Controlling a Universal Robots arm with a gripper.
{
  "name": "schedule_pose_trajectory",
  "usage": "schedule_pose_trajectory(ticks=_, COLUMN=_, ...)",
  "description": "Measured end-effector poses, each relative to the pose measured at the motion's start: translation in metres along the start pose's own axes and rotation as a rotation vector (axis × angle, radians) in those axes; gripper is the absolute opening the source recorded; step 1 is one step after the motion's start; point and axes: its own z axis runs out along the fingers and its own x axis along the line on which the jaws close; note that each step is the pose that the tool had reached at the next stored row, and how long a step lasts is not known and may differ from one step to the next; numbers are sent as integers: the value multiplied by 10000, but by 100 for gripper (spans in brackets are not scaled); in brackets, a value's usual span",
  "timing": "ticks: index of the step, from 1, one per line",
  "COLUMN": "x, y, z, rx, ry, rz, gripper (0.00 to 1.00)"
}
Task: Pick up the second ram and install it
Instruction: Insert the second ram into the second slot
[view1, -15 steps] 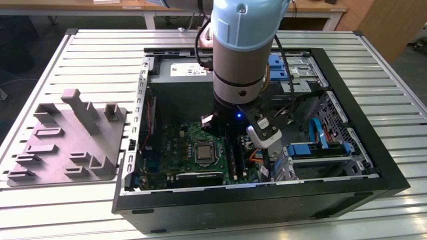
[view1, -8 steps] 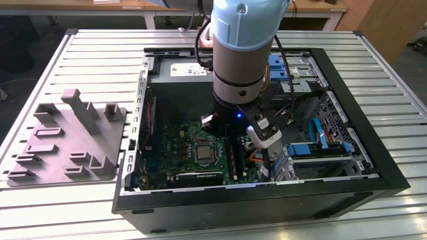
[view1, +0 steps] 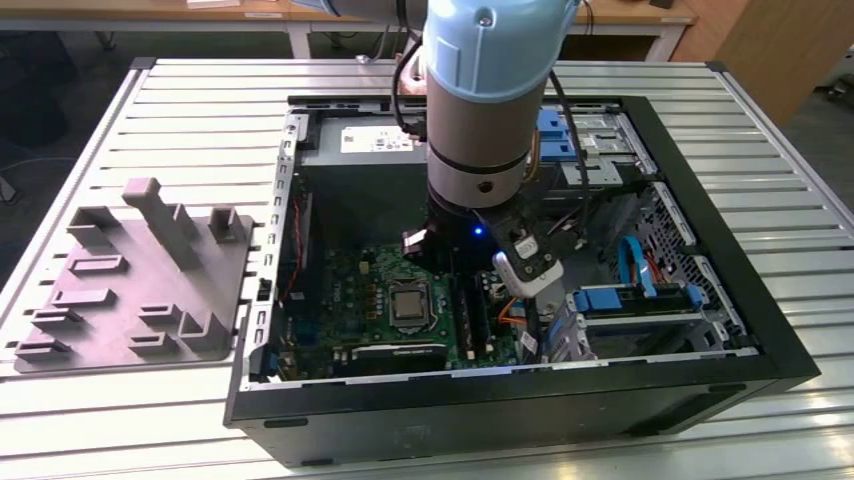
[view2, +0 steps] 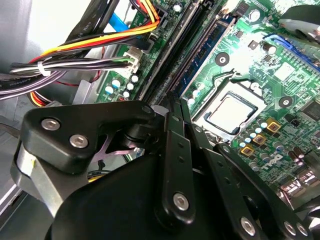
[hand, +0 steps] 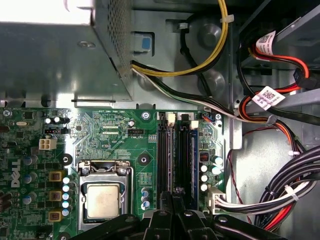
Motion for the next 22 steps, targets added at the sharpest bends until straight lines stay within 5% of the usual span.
schedule_pose_trajectory(ticks=7, x=-2, y=1, z=-31, rx=-63, ry=0, rz=4, gripper=12)
schedule_pose_trajectory(ticks=22, x=-2, y=0, z=-9, rx=-58, ry=-4, rz=93, gripper=12)
